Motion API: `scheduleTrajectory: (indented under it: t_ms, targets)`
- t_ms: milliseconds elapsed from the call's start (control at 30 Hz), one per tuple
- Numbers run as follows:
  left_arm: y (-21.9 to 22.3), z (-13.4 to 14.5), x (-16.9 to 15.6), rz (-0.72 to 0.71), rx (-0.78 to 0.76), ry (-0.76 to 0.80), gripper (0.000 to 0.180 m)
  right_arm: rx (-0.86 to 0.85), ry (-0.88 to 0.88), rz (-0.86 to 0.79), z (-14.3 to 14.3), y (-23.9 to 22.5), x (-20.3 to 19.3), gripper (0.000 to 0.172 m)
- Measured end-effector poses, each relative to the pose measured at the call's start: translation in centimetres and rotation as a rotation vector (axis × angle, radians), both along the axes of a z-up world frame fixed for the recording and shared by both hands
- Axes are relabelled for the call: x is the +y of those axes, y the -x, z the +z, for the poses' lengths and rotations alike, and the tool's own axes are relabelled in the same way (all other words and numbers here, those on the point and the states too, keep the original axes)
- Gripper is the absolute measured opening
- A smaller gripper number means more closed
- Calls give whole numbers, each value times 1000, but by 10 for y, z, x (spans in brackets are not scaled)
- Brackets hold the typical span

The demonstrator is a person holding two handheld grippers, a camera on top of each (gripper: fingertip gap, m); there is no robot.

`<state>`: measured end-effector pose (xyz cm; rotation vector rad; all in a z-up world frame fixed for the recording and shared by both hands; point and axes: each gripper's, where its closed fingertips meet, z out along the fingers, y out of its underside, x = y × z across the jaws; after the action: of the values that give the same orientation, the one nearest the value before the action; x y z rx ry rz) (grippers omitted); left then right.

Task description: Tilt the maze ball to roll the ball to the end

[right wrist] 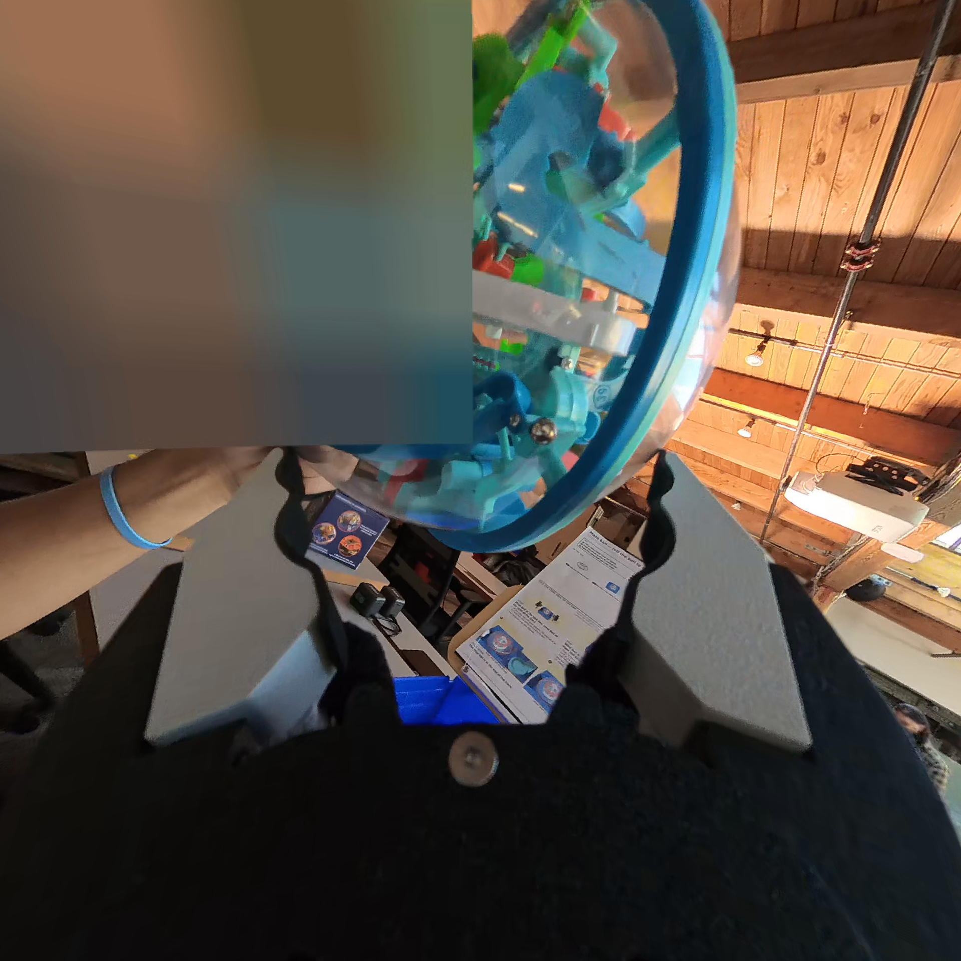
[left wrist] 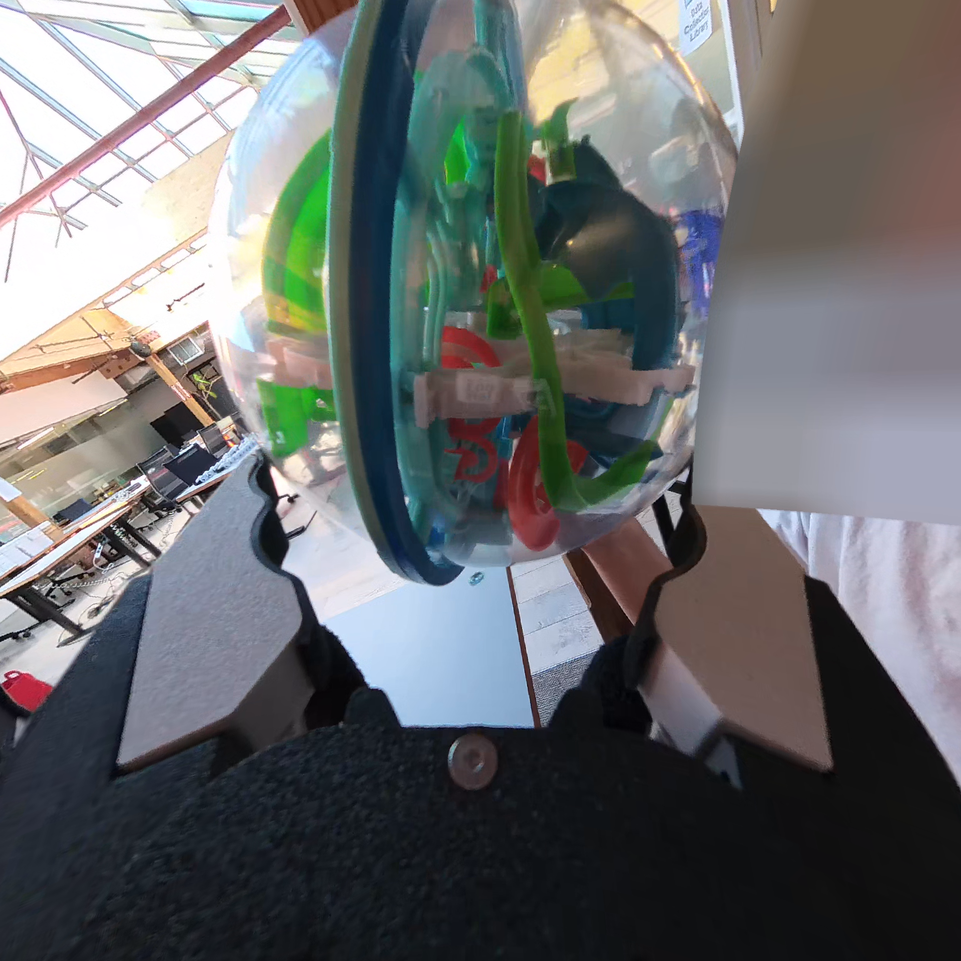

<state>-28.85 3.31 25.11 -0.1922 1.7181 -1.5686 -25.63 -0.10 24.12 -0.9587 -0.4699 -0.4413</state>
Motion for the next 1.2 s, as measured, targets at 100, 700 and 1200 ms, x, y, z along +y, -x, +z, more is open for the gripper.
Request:
scheduleTrajectory:
  t_ms: [100,700,1200]
  targets:
    - [-1,-9,6,-4,16,23,147,-21,33,-11,-5,1,4,129]
    - [-8,-29,12,104,113,52,159,-29,133,-31,-17,-3,18,134]
    - [-5,-53,15,141,-19,20,158,-99,214,27,-32,10,16,143]
